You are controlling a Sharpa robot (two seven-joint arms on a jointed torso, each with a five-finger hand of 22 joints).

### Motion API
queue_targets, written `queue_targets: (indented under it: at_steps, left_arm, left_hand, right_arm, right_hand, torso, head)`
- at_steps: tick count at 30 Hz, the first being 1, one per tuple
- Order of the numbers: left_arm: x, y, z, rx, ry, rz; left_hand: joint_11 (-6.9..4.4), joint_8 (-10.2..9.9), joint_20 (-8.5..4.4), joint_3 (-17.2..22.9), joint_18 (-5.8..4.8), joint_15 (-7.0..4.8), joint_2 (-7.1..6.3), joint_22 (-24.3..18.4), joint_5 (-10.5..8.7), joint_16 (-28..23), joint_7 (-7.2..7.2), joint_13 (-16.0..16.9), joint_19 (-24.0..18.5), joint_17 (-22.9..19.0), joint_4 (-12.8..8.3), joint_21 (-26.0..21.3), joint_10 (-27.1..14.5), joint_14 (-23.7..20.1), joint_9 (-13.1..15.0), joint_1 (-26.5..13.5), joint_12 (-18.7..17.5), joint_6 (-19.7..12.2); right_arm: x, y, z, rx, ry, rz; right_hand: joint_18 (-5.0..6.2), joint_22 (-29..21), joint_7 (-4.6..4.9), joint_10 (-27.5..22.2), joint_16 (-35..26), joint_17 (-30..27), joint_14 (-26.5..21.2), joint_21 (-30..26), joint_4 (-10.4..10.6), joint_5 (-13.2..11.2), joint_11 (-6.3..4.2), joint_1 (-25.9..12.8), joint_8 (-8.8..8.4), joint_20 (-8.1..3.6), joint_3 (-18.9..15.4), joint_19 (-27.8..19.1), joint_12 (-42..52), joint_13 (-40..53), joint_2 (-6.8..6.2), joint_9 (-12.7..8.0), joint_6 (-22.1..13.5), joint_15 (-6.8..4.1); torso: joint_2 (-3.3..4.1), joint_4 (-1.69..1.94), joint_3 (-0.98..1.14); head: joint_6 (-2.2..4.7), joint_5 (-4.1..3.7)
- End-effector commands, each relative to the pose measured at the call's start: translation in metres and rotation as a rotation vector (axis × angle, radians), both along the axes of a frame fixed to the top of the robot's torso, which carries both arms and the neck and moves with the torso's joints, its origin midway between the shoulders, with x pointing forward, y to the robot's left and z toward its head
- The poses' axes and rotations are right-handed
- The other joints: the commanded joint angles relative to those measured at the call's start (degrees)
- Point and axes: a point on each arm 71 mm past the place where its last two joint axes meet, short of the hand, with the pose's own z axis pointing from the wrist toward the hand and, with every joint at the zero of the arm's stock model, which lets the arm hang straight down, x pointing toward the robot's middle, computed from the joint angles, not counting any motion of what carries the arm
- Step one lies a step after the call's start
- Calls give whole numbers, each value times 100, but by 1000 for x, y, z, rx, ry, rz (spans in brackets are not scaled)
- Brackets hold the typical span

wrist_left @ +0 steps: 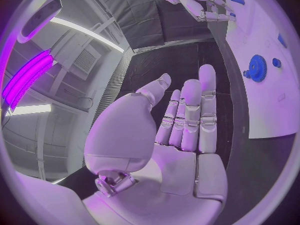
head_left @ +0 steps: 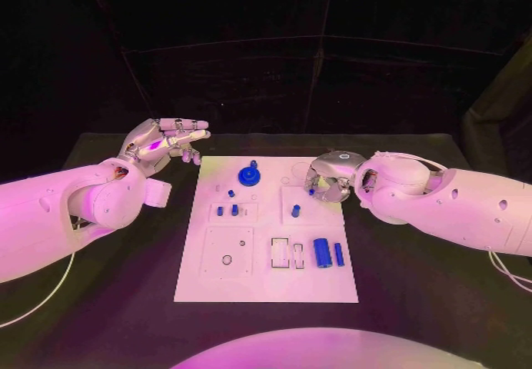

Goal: Assemble the parts on the task board

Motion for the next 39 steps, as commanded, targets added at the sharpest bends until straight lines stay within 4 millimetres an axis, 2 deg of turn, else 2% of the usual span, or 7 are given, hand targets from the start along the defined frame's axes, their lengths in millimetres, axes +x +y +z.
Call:
queue_targets:
  at_steps: [1,8,10,13,19,29,39]
  left_arm:
    - [0,0,2,-20,-15,-1]
    - [1,2,2,-17,-13,3]
    - [1,2,2,-16,-13,5]
    - [1,2,2,-16,-12,5]
    - [1,3,2,-14,-9,5]
    - [1,5,2,-12,-7,10]
    - [2,8,1,-8,-5,16]
  left_hand:
    - [-3,30,19,-39,77,-8,68,-10,12,9,6,6,-30,-7,8,-20,27,-49,9,-8,18,48]
    - [-3,31,19,-41,77,-9,69,-12,12,9,6,5,-30,-9,7,-22,27,-51,9,-7,19,48]
    - [-3,31,19,-41,77,-9,69,-12,12,9,6,5,-30,-9,7,-22,27,-51,9,-7,19,48]
    - [-3,31,19,-41,77,-9,69,-12,12,9,6,5,-30,-9,7,-22,27,-51,9,-7,19,48]
    - [-3,32,18,-46,77,-9,66,-15,12,8,7,4,-31,-13,4,-26,24,-55,9,-4,22,48]
    - [-2,33,18,-48,77,-9,66,-19,12,6,8,3,-32,-18,-1,-31,21,-61,8,3,25,47]
    - [0,31,18,-55,77,-8,63,-25,12,4,11,-1,-34,-26,-9,-39,11,-69,5,11,28,41]
  right_arm:
    - [-2,1,-6,-27,8,5]
    - [-1,3,-6,-20,-8,0]
    - [-1,3,-5,-20,-17,-5]
    - [-1,3,-5,-21,-31,-11]
    - [-1,5,-3,-17,-56,-15]
    - [-6,4,5,41,-113,-13]
    - [-16,-2,14,104,-119,-26]
  right_hand:
    - [-4,130,-18,117,80,67,91,83,-20,-89,-16,50,-36,-13,114,88,-23,-33,56,11,83,0]
    - [-53,449,-67,353,167,122,131,278,-30,-194,-80,36,-11,-52,291,217,34,-70,177,26,243,-45]
    - [-68,552,-97,446,203,147,142,341,-60,-319,-110,75,14,-74,365,256,64,-72,246,38,330,-72]
    - [-86,670,-124,538,223,152,145,412,-89,-397,-144,84,42,-98,411,297,94,-72,282,52,428,-94]
    - [-131,940,-160,631,259,170,151,561,-121,-448,-181,56,64,-129,422,390,117,-74,277,67,533,-123]
    - [-141,1007,-170,649,236,122,145,602,-124,-466,-189,22,63,-143,414,413,112,-81,264,70,561,-131]
    - [-164,1136,-173,649,226,97,140,669,-120,-493,-191,-7,53,-149,406,457,101,-89,250,68,565,-134]
  torso:
    - [0,-2,1]
    - [0,-6,-2]
    - [-4,-6,-2]
    - [-4,-4,-1]
    - [-6,-4,-3]
    - [-7,-11,0]
    - [-12,-1,-7]
  head:
    - [-15,5]
    - [-36,8]
    - [-41,8]
    - [-42,-8]
    - [-49,-14]
    - [-40,-12]
    - [-29,-21]
